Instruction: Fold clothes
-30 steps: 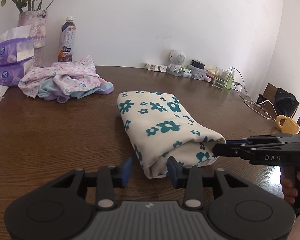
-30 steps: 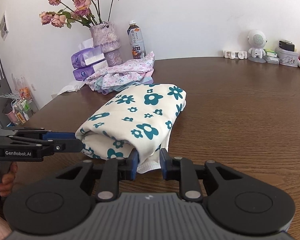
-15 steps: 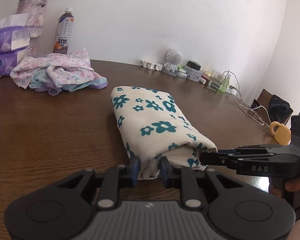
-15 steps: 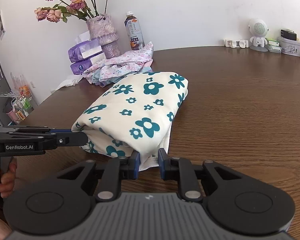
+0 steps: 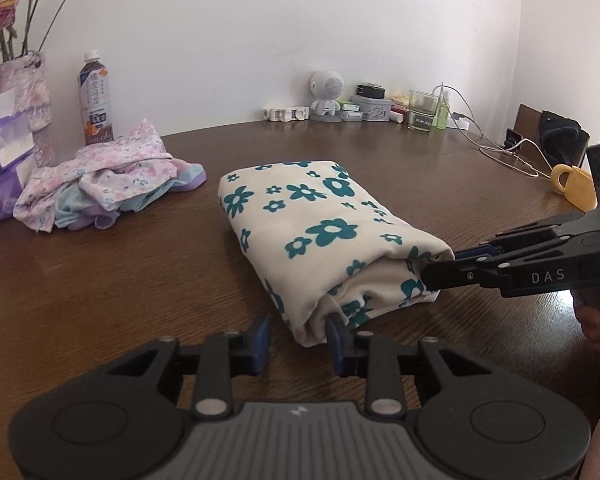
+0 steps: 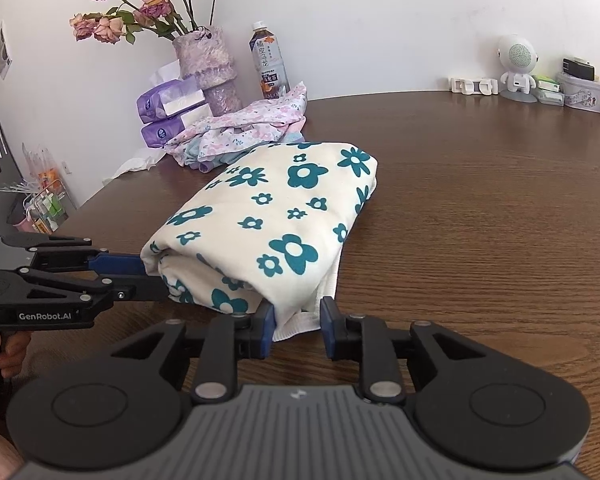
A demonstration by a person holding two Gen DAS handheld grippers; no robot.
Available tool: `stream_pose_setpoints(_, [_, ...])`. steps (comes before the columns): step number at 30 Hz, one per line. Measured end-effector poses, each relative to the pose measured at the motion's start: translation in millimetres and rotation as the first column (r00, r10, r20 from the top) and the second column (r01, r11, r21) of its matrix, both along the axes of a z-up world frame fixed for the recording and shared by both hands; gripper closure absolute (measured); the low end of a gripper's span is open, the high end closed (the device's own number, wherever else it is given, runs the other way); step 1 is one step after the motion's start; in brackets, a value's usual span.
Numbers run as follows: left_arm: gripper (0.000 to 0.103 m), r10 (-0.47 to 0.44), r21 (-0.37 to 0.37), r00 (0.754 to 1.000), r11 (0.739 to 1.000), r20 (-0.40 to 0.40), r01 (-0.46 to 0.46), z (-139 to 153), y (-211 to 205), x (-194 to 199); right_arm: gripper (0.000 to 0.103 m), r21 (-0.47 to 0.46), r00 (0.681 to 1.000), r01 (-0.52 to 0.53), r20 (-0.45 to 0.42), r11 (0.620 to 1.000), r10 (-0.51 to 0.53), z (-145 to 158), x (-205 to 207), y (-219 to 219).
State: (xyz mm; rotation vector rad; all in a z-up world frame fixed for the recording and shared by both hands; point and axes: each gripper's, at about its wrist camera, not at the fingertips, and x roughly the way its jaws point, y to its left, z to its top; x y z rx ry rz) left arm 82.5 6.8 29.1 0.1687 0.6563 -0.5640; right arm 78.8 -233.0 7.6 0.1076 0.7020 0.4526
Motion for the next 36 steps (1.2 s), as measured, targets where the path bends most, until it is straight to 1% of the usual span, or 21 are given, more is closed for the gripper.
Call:
stream_pose_setpoints(2, [0.091, -0.022, 0.006, 1.0, 1.0, 0.008, 0.022, -1, -3, 2, 0.08, -0.002, 1.0, -0.006, -0.002, 1.0, 0.006, 0, 0, 1])
stream_pose_setpoints(3, [0.092, -0.022, 0.012, 1.0, 1.0, 0.014, 0.021, -2, -5, 2, 0.08, -0.003, 1.0, -0.008, -0.002, 1.0, 0.008, 0, 0, 1])
stream_pose_setpoints(4, [0.097, -0.018, 0.017, 1.0, 1.0, 0.017, 0.017, -2, -7, 3, 0.08, -0.004, 1.0, -0.01, -0.002, 1.0, 0.01, 0, 0, 2])
stream_pose_setpoints(5, [0.098, -0.004, 0.012, 1.0, 1.0, 0.011, 0.004, -3, -7, 5, 0.08, -0.005, 1.0, -0.012, -0.002, 1.0, 0.012, -1, -1, 2])
stream_pose_setpoints(10, [0.1, 0.084, -0.086, 0.995, 0.992, -0.058, -0.089, -5, -2, 16, 0.079, -0.008, 1.0, -0.014, 0.0, 1.0, 0.014, -1, -1, 4])
stream_pose_setpoints(13, [0.101, 0.099, -0.134, 0.991, 0.985, -0.09, -0.11, -6, 3, 15, 0.076, -0.005, 1.0, 0.008, 0.001, 1.0, -0.008, -1, -1, 1])
stream_pose_setpoints(16, [0.102, 0.103, -0.142, 0.99, 0.983, -0.097, -0.116, -8, 5, 8, 0.076, 0.015, 0.999, 0.035, 0.006, 0.999, -0.035, 0, -2, -5])
stream_pose_setpoints(18, [0.102, 0.099, -0.152, 0.99, 0.982, -0.097, -0.113, -7, 6, 4, 0.076, 0.032, 0.999, 0.039, 0.025, 0.999, -0.04, 3, -6, -7])
stream_pose_setpoints(21, [0.1, 0.104, -0.174, 0.992, 0.978, -0.067, -0.115, 1, 9, -3, 0.076, 0.027, 0.998, 0.034, 0.058, 0.999, -0.036, 9, -12, -6])
stream_pose_setpoints(23, [0.093, 0.117, -0.181, 0.992, 0.976, -0.04, -0.123, 6, 11, -4, 0.076, 0.024, 0.997, 0.033, 0.066, 0.999, -0.035, 11, -13, -5])
stream_pose_setpoints(25, [0.091, 0.126, -0.164, 0.992, 0.978, -0.026, -0.128, 9, 9, -1, 0.078, 0.028, 0.997, 0.034, 0.069, 0.999, -0.036, 11, -14, -4])
stream_pose_setpoints(29, [0.086, 0.138, -0.12, 0.99, 0.983, -0.025, -0.14, 3, 0, 10, 0.087, 0.022, 0.997, 0.047, 0.058, 0.999, -0.048, 8, -11, -1])
stream_pose_setpoints(31, [0.088, 0.149, -0.107, 0.989, 0.983, -0.02, -0.151, -1, -3, 13, 0.09, 0.021, 0.998, 0.048, 0.05, 0.999, -0.049, 7, -9, -1])
stream_pose_setpoints(32, [0.099, 0.15, -0.116, 0.988, 0.981, -0.026, -0.152, -3, -2, 14, 0.092, 0.021, 0.998, 0.049, 0.047, 0.999, -0.05, 6, -9, -1])
stream_pose_setpoints(34, [0.099, 0.154, -0.144, 0.987, 0.977, -0.041, -0.158, -6, 1, 15, 0.093, 0.027, 0.997, 0.062, 0.037, 0.998, -0.063, 4, -7, -4])
stream_pose_setpoints(36, [0.099, 0.161, -0.2, 0.984, 0.964, -0.074, -0.173, -8, 9, 15, 0.094, 0.041, 0.996, 0.087, 0.02, 0.995, -0.088, 2, -4, -9])
